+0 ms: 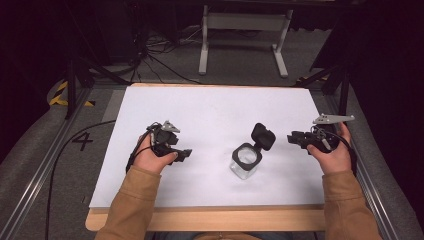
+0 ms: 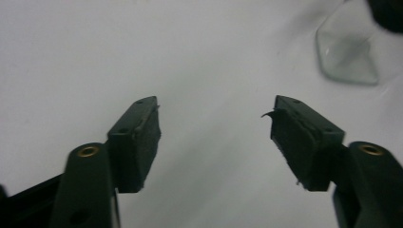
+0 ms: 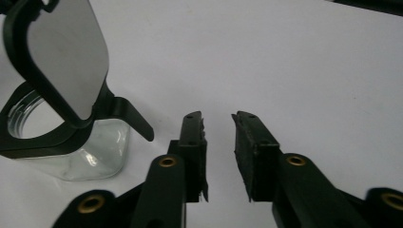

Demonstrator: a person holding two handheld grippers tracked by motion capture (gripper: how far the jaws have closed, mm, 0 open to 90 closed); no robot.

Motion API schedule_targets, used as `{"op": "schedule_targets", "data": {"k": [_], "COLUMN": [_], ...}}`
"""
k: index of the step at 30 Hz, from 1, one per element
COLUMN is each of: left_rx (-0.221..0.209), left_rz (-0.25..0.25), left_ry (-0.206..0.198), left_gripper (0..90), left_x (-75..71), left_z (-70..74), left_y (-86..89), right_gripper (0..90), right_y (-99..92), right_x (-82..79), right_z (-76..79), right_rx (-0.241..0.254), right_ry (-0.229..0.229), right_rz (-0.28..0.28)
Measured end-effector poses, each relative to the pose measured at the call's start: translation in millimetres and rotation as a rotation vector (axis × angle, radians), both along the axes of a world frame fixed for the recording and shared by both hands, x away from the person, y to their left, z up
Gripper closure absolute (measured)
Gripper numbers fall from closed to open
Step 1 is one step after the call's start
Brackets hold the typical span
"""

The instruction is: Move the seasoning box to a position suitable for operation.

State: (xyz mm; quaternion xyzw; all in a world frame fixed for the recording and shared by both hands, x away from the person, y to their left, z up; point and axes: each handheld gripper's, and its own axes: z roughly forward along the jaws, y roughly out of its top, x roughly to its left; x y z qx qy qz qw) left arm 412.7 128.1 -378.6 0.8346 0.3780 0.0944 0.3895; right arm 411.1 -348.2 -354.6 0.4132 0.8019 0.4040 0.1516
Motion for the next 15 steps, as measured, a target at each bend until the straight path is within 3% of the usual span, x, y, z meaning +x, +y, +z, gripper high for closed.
{"op": "schedule_targets", "data": {"k": [1,2,3,6,11,15], "left_rx": [-0.046,-0.058,-0.072,-0.077,-0.105,-0.096], "left_rz": [0.005,-0.002,-0.014,-0.043,-0.103,-0.161], "left_ry": [-0.004,0.004,0.003,0.023,0.029,0.026], "left_gripper": [41.2,49.9,51.3,63.3,89.6,90.0], "left_x": [-1.2,-2.2,-3.9,-6.3,-14.7,-21.0], "left_z": [4.1,5.7,7.8,12.2,19.9,24.3], "left_y": [2.3,2.8,2.9,1.5,-6.8,-18.5], "right_gripper": [75.7,79.1,82.2,89.3,89.8,89.7], "right_y": [1.8,4.2,5.5,8.9,8.5,8.5], "right_x": [-0.9,-1.9,-2.5,-4.8,-8.4,-10.0], "right_z": [0.0,-0.1,-0.1,0.4,2.6,4.8], "right_rx": [0.004,-0.008,-0.012,0.006,0.049,0.078], "right_ry": [-0.002,-0.021,-0.022,-0.027,-0.045,-0.063], "right_rz": [0.0,0.002,0.0,0.004,0.0,0.005]}}
